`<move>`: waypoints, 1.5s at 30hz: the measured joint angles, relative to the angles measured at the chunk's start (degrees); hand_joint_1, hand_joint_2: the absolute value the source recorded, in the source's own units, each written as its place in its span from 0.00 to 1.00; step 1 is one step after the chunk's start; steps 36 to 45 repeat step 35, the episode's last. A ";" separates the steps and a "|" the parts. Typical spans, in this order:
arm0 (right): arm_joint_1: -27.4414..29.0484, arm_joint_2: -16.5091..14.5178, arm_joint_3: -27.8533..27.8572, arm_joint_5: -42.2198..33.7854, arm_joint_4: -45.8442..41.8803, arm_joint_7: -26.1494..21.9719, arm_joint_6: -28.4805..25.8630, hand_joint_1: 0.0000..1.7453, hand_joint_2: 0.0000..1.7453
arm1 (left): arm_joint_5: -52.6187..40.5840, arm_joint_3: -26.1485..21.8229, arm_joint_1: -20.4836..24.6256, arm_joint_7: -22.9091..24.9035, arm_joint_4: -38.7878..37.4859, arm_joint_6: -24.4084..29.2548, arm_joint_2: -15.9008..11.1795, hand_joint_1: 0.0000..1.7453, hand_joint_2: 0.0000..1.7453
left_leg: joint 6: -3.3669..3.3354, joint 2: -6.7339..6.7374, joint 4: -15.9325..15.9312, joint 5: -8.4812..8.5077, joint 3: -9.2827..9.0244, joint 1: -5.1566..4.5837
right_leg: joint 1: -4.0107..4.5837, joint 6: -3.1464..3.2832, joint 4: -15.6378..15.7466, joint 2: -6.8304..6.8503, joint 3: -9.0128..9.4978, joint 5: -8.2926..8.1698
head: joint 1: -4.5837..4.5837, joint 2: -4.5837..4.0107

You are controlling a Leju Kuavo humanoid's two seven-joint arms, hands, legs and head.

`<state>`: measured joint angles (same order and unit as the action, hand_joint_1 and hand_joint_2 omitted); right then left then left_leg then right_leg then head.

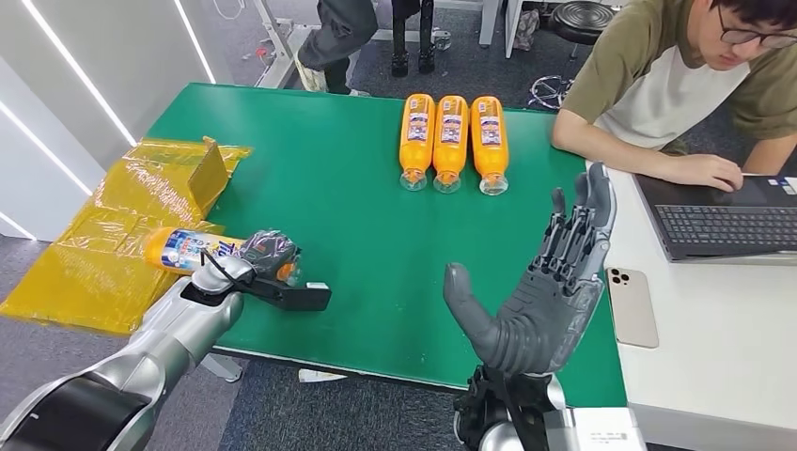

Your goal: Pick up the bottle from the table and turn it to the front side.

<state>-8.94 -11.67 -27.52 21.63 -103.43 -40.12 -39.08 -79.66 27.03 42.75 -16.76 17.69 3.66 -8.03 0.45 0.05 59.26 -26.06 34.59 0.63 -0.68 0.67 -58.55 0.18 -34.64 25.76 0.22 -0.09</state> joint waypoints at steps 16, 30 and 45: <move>-0.33 0.03 -0.42 -1.82 0.68 0.01 0.00 0.00 1.00 | 2.42 -0.10 -0.44 2.91 -0.54 1.31 0.00 0.00 1.00 | 0.02 0.06 -0.03 0.00 -0.12 0.01 | 0.00 0.01 -0.03 -0.08 0.08 0.00 | -0.01 0.00; -1.01 0.04 -0.94 -2.58 1.65 0.02 0.00 0.00 1.00 | 20.31 -10.83 -3.00 -12.15 -0.51 3.09 0.44 0.00 1.00 | 0.06 0.03 -0.03 0.03 -0.12 0.00 | 0.00 0.01 -0.04 -0.06 0.06 0.01 | -0.01 0.00; -1.05 0.04 -0.92 -1.96 1.68 0.02 0.00 0.00 1.00 | 30.33 -17.24 -3.99 -20.93 -0.18 -0.04 1.51 0.00 1.00 | 0.06 0.03 -0.02 0.03 -0.10 0.00 | 0.00 0.00 -0.02 -0.06 0.04 0.00 | 0.00 0.00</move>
